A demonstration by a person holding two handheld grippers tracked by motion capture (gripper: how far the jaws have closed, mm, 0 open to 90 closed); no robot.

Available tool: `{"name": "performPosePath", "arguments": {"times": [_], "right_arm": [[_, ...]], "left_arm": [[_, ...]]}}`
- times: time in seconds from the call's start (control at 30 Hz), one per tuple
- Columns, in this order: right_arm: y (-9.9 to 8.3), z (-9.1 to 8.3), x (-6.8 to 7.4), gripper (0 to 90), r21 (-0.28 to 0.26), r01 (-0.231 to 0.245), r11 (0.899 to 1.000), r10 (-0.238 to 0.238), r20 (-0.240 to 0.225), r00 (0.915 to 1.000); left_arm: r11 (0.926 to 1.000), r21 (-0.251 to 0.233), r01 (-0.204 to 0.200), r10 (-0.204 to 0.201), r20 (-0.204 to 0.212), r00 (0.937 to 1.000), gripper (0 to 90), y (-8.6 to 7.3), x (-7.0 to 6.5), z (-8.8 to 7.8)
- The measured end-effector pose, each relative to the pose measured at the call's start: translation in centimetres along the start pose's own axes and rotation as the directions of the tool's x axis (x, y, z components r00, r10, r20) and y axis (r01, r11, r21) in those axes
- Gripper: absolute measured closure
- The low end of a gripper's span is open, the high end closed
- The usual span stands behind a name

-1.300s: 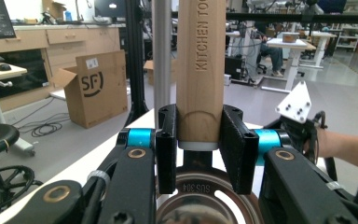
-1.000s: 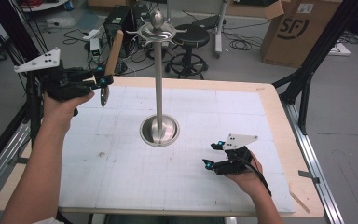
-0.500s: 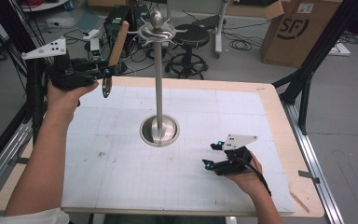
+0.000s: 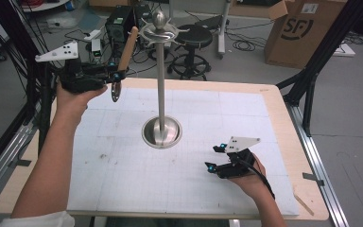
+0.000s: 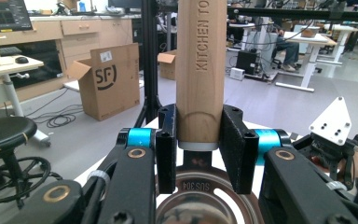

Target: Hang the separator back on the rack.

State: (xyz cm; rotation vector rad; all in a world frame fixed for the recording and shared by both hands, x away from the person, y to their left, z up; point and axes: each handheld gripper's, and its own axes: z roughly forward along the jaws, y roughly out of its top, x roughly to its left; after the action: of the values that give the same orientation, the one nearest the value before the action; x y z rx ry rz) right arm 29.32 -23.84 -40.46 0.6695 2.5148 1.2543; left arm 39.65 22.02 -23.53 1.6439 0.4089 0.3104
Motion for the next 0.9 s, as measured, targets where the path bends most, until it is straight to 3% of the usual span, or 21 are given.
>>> {"name": "performPosePath", "arguments": {"times": [0.53,0.9], "right_arm": [[0.1,0.2,0.0,32.5,-0.001,0.007,1.000,-0.007,-0.005,1.0000],[0.0,0.0,-0.1,32.5,-0.009,0.009,1.000,-0.009,-0.004,0.9999]], "left_arm": [[0.9993,0.031,0.020,-0.021,0.019,0.9996,68.6,-0.6,0.0,2.2],[0.9947,0.070,0.075,-0.070,-0.064,0.9955,46.3,-1.4,0.5,0.9]]}}
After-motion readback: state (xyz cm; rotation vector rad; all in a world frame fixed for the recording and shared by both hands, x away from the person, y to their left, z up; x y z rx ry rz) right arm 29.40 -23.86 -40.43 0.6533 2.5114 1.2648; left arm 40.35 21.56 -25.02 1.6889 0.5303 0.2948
